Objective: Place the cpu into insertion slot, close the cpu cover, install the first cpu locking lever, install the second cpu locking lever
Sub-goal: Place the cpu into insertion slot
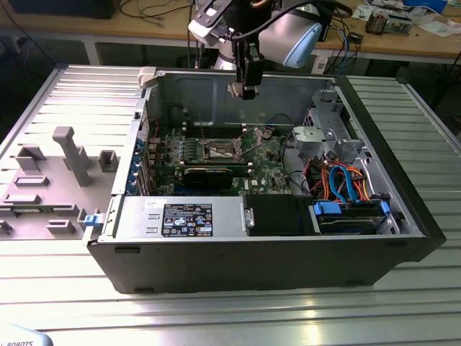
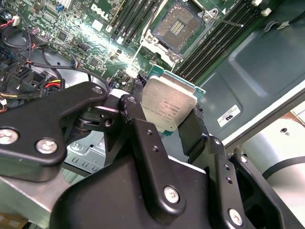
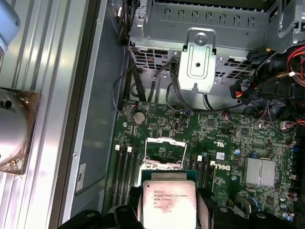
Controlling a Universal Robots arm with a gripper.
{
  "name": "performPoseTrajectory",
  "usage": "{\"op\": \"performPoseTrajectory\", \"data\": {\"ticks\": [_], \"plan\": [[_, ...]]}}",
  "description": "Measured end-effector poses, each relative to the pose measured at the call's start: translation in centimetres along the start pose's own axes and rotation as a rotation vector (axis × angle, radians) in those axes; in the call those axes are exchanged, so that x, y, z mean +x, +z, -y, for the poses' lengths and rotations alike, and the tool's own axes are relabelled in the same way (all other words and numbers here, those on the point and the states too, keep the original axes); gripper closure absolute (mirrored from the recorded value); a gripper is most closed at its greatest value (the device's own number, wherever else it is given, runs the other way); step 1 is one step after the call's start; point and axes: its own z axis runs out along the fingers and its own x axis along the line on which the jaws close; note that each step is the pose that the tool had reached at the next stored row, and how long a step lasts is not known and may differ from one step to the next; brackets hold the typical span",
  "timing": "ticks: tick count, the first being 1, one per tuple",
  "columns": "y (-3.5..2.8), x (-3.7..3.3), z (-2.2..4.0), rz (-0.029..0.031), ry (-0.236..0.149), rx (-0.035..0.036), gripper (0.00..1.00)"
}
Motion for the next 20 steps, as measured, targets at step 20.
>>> {"op": "performPoseTrajectory", "data": {"ticks": [20], "plan": [[0.31, -0.01, 0.03, 0.0, 0.0, 0.0005, 0.46]]}}
